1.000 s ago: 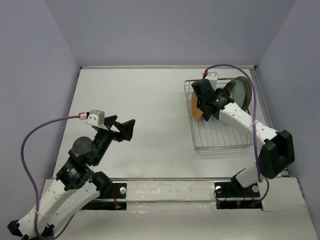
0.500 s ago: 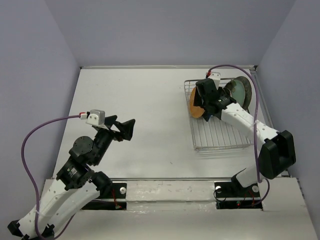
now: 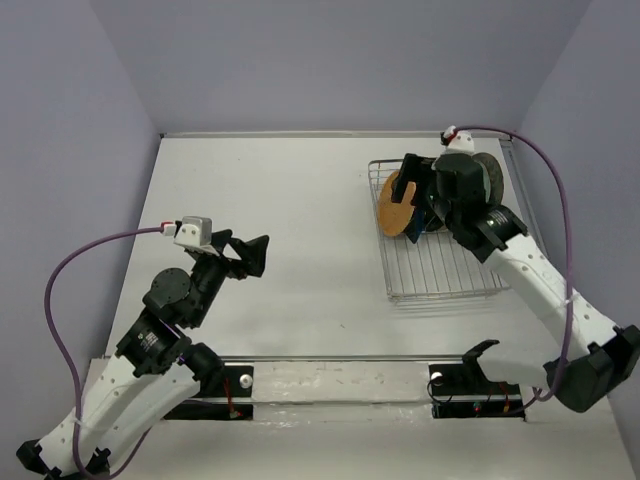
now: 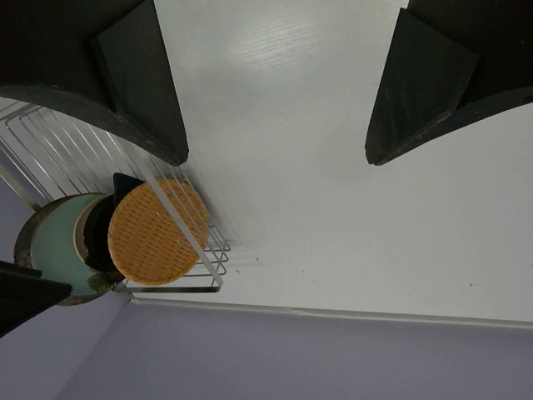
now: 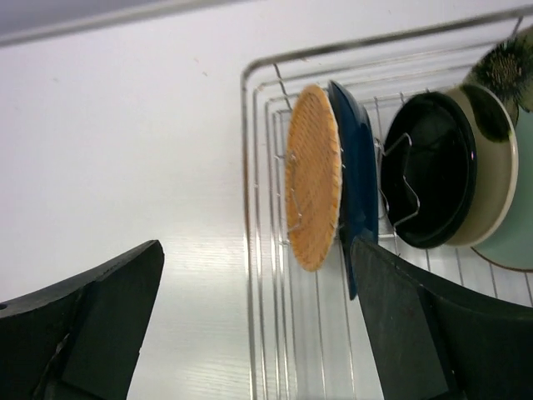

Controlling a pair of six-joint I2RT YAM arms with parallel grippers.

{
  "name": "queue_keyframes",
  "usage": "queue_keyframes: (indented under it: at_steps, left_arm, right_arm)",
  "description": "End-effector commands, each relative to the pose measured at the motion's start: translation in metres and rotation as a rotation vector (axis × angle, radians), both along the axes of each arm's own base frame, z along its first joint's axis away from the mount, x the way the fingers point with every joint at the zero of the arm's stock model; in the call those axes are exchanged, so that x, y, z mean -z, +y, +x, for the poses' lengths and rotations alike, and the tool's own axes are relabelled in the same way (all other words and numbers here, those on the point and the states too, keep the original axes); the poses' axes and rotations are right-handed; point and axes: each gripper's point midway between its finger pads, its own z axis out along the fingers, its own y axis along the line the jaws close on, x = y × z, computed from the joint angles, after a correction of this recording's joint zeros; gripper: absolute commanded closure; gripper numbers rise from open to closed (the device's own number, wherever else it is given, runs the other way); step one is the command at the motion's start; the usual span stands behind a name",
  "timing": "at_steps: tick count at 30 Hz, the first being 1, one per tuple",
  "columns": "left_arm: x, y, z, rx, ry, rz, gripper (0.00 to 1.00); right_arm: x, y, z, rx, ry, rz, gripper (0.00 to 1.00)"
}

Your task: Load the plates into the dish rack

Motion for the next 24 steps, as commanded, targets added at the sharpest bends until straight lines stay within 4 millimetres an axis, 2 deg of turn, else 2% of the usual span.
queue_keyframes:
  at_steps: [1, 2, 3, 5, 6, 7, 9, 10, 14, 17, 20, 23, 24]
  left_arm:
    - [-0.005, 0.004, 0.006, -0.034, -0.02, 0.002, 0.01]
    - [-0.005, 0.003, 0.007, -0.033, -0.019, 0.002, 0.01]
    - [-0.005, 0.002, 0.007, -0.028, -0.018, 0.007, 0.01]
    - [-0.005, 0.002, 0.008, -0.032, -0.011, 0.01, 0.01]
    - [-0.004, 0.001, 0.009, -0.031, -0.005, 0.015, 0.01]
    - [-0.004, 0.0, 0.01, -0.029, -0.003, 0.016, 0.01]
    - [-0.007, -0.002, 0.01, -0.022, -0.001, 0.015, 0.01]
    - [-0.006, -0.004, 0.013, -0.02, 0.007, 0.02, 0.01]
    - [-0.014, -0.011, 0.014, -0.002, 0.016, -0.01, 0.01]
    - [-0.02, -0.02, 0.014, 0.034, 0.012, -0.041, 0.01]
    - [-0.022, -0.026, 0.013, 0.062, 0.008, -0.065, 0.01]
    - [-0.011, -0.038, 0.016, 0.096, 0.033, -0.078, 0.01]
    - [-0.002, -0.045, 0.018, 0.114, 0.067, -0.076, 0.01]
  right_arm:
    - [-0.072, 0.012, -0.028, -0.154, -0.203, 0.127, 0.0]
    - [-0.077, 0.011, -0.035, -0.174, -0.225, 0.131, 0.0]
    - [-0.092, 0.008, -0.049, -0.206, -0.27, 0.147, 0.0]
    - [-0.102, 0.004, -0.062, -0.23, -0.305, 0.152, 0.0]
    - [-0.114, -0.003, -0.075, -0.237, -0.35, 0.156, 0.0]
    - [-0.112, -0.004, -0.074, -0.236, -0.349, 0.149, 0.0]
    - [-0.124, -0.019, -0.091, -0.213, -0.407, 0.15, 0.0]
    - [-0.135, -0.033, -0.102, -0.175, -0.453, 0.159, 0.0]
    - [-0.143, -0.057, -0.121, -0.118, -0.528, 0.153, 0.0]
    - [-0.135, -0.067, -0.127, -0.083, -0.539, 0.148, 0.0]
    - [-0.116, -0.066, -0.124, -0.074, -0.506, 0.146, 0.0]
    - [-0.091, -0.052, -0.115, -0.106, -0.442, 0.17, 0.0]
    - [-0.081, -0.041, -0.111, -0.139, -0.406, 0.187, 0.0]
